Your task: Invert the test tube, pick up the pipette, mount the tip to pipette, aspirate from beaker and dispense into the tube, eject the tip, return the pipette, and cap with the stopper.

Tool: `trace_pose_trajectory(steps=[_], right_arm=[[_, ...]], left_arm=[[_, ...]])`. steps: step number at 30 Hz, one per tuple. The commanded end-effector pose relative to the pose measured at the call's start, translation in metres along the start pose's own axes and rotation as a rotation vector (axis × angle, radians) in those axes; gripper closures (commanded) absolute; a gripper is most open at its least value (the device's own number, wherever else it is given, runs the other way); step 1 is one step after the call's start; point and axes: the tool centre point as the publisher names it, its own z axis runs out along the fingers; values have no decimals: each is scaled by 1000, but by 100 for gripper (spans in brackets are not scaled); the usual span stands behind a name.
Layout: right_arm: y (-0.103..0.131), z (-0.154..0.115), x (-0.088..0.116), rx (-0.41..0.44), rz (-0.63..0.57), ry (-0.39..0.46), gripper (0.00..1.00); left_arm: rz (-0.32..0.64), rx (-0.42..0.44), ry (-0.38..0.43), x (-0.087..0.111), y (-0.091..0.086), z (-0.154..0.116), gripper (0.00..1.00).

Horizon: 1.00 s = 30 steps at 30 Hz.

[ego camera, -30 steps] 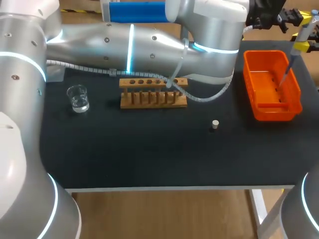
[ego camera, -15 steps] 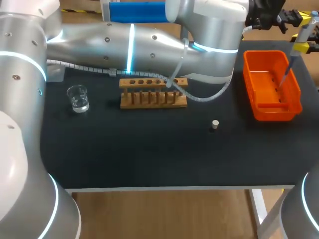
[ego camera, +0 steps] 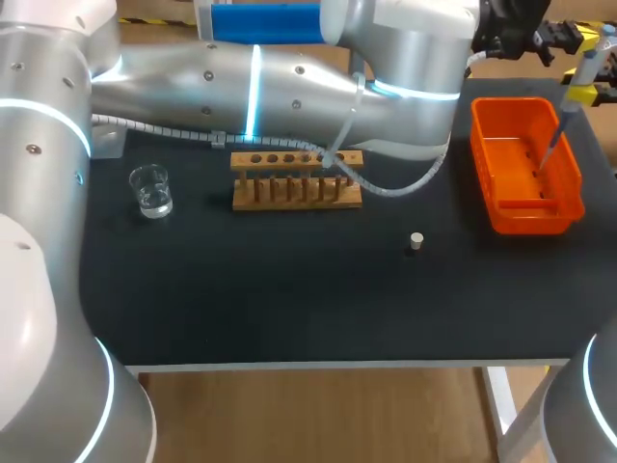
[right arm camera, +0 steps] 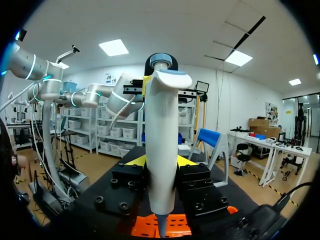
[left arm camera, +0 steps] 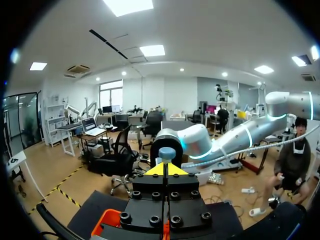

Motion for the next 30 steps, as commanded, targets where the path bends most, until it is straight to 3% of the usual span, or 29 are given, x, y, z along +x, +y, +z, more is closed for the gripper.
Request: trace_pose_trajectory(steps=[1, 30], right_arm=[[11, 0, -1, 2, -1, 6, 100], [11, 0, -1, 2, -1, 6, 100]], left_arm=[[-4, 138, -3, -1, 17, 9, 100], [25, 102, -24, 3, 27, 9, 100]])
